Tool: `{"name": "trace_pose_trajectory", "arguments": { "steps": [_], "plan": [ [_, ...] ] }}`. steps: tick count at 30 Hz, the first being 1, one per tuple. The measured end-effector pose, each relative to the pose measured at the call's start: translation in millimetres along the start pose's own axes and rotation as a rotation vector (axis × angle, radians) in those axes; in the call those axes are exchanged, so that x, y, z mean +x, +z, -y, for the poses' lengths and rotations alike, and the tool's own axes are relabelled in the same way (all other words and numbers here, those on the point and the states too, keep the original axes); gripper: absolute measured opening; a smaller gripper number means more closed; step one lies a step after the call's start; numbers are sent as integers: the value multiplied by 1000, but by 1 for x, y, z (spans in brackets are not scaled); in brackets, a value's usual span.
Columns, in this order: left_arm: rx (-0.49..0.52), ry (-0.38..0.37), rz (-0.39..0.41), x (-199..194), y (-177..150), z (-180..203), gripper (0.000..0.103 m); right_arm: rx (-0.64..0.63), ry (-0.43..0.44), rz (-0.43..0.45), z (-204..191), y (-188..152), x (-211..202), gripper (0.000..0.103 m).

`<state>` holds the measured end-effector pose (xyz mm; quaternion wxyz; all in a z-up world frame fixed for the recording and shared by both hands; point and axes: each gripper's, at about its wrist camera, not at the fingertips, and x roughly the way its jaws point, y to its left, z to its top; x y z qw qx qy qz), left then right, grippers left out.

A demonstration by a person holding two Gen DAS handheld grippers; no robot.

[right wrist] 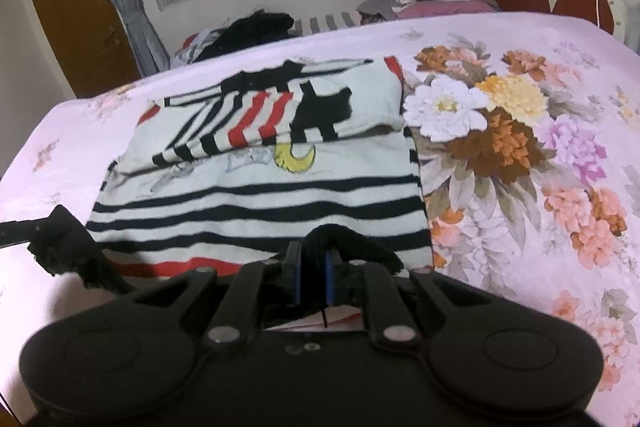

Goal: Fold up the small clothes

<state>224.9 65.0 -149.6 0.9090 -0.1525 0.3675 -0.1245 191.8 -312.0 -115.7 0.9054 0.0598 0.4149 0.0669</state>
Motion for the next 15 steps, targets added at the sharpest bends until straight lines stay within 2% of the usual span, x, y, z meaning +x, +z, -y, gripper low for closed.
{"name": "trace_pose_trajectory", "arguments": {
  "steps": [7,15],
  "plan": [
    [-28,40,-30,20,1,-4,11,36,10,-16,6,5,18,11],
    [-29,42,0,27,16,2,11,15,24,21,2,23,19,11]
  ]
}}
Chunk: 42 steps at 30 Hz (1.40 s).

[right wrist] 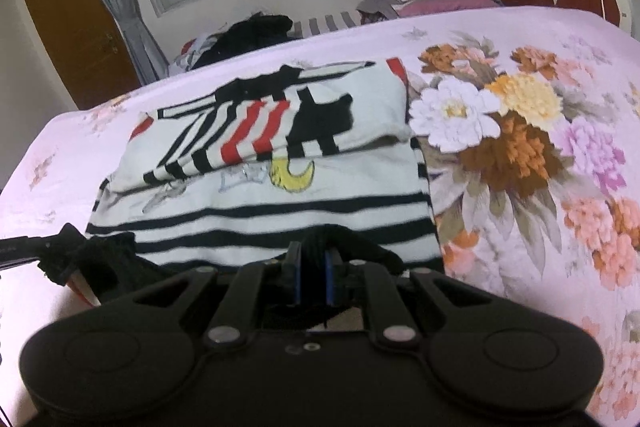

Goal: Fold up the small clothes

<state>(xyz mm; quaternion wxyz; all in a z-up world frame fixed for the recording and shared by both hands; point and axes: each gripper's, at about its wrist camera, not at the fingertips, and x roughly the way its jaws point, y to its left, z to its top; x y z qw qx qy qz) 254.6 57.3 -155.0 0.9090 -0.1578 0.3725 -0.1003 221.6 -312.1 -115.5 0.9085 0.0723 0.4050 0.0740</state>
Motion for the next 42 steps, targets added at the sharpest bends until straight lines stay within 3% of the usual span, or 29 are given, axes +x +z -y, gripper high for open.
{"name": "trace_pose_trajectory", "arguments": {
  "steps": [11,25,42],
  "plan": [
    [17,12,32,9,20,6,11,-3,-12,16,4,17,3,11],
    [23,27,81,34,61,10,11,-6,-8,65,6,64,32,11],
    [-44,89,111,113,135,2,11,68,17,82,33,147,113,11]
  ]
}}
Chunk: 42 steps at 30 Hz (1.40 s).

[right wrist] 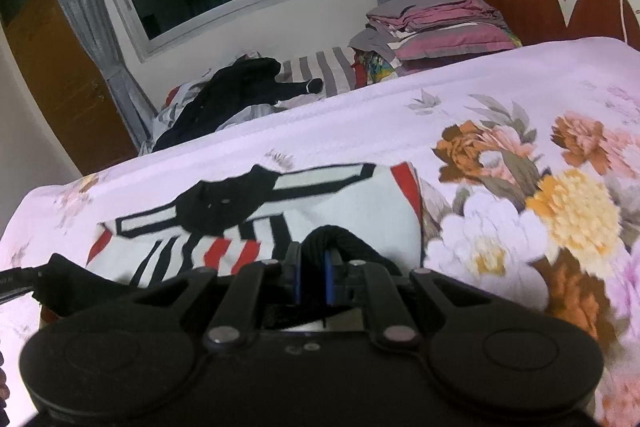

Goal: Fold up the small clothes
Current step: 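Lay the hem over the folded collar and open both grippers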

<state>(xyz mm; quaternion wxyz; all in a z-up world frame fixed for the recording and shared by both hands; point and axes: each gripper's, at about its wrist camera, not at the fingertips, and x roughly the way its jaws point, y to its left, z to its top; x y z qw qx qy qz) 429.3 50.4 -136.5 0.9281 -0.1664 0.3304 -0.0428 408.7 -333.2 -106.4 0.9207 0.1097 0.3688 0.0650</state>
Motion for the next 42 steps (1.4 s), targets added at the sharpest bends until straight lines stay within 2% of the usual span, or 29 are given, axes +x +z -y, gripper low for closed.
{"name": "trace_pose_trajectory", "arguments": {
  "steps": [5,12,23,28,29,31,32,33,35,38,42],
  "plan": [
    [-44,36,-34,36,15,-7,11,27,5,-35,7,20,41,11],
    [-96,81,-109,79,25,-17,11,109,17,-96,22,29,86,11],
    [-111,118,-173,117,33,-20,11,111,-3,-114,27,44,124,12],
    [-170,106,-182,122,38,-27,13,84,-22,-84,29,52,129,23],
    [-181,111,-184,122,40,-28,16,94,-18,-75,31,55,129,23],
    [-178,119,-145,118,46,-28,33,114,-20,-64,37,60,131,26],
    [-168,131,-124,114,49,-28,61,124,-18,-49,40,62,129,26],
    [-159,151,-97,110,53,-28,78,128,-15,-33,43,64,127,29],
    [-109,163,-58,102,58,-28,79,125,-12,-10,48,67,122,34],
    [-51,158,-71,98,57,-31,79,122,6,7,56,69,115,41],
    [7,125,-119,100,44,-28,79,88,67,-50,55,63,120,49]
  ]
}}
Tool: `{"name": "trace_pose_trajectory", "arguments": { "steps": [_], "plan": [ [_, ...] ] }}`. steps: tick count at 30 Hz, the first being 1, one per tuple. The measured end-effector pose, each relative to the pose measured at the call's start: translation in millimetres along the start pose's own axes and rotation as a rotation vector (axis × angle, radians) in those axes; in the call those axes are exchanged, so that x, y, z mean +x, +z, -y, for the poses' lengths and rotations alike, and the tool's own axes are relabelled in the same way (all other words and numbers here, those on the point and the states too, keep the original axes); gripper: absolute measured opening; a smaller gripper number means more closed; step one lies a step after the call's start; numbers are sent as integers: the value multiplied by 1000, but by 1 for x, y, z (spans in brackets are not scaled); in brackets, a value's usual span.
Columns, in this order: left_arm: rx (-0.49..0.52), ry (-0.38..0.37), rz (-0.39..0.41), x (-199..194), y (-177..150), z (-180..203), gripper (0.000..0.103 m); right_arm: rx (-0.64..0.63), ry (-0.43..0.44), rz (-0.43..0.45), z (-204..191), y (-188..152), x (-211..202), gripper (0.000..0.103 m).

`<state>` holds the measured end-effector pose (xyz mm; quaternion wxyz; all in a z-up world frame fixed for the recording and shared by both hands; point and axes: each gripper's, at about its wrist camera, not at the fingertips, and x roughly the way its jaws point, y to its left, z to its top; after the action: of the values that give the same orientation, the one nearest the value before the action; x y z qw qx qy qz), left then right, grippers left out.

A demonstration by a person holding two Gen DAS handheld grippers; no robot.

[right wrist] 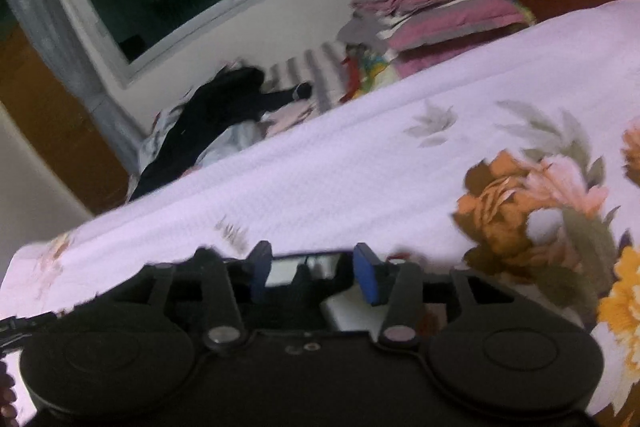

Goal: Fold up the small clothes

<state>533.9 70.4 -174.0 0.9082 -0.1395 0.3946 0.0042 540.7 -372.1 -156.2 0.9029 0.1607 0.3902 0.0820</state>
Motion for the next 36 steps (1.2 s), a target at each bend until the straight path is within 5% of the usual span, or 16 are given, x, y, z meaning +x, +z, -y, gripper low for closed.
{"name": "trace_pose_trajectory", "arguments": {
  "steps": [4,5,10,12,18,26,28,29,31,36],
  "plan": [
    [74,3,-51,13,-14,13,78,-71,-19,-62,-8,-10,15,50],
    [88,12,-49,14,-16,16,70,-80,-20,-73,-10,-12,17,49],
    [142,86,-14,13,-20,19,25,-163,-35,-96,-21,-19,26,8],
    [134,94,-1,11,-22,15,12,-182,-24,-87,-27,-20,26,6],
    [103,111,45,3,-30,5,11,-280,-81,37,-41,-10,25,6],
    [19,169,135,-1,-43,0,11,-253,-153,-15,-17,-23,36,8],
    [-23,200,167,-3,-43,-5,10,-238,-159,-17,-16,-23,33,18],
    [-39,222,175,-3,-43,-8,0,-234,-160,-14,-16,-23,31,21],
    [-81,226,140,0,-40,-17,0,-209,-149,19,-18,-22,18,32],
    [26,164,165,-22,-44,3,0,-258,-42,46,-43,-34,-15,29]
  ]
}}
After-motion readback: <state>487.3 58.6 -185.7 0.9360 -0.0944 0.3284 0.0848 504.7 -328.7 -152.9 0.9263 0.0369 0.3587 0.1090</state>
